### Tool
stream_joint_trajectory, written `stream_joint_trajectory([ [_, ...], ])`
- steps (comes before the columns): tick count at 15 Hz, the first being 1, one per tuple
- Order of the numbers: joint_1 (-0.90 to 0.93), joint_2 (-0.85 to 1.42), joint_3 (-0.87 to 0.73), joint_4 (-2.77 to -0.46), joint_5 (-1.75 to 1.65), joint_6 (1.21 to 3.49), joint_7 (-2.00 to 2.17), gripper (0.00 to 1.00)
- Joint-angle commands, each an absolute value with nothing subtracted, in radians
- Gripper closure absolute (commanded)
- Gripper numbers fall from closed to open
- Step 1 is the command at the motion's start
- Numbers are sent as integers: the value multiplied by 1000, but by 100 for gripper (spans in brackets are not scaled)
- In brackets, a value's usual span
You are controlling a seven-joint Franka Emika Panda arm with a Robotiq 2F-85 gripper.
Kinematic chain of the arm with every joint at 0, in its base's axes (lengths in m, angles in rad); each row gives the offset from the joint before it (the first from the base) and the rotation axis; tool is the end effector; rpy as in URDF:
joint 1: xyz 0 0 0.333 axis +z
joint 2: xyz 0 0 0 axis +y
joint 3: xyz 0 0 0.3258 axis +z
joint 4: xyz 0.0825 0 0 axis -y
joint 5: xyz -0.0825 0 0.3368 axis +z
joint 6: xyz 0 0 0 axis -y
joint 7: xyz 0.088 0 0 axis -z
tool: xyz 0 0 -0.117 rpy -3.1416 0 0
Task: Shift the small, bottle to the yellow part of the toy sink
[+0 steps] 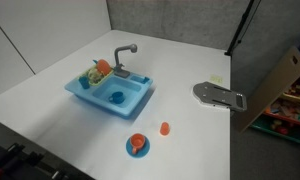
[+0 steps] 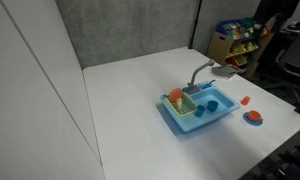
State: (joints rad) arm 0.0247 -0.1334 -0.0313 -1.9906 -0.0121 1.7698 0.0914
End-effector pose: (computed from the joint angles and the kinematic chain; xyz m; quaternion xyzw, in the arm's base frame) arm 0.4623 -0.0049 0.5266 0.9979 -0.0473 -0.0435 0.0057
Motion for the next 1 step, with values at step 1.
stream_joint_trajectory([
  [1, 12, -133, -20, -1989, -10, 1768, 90, 0],
])
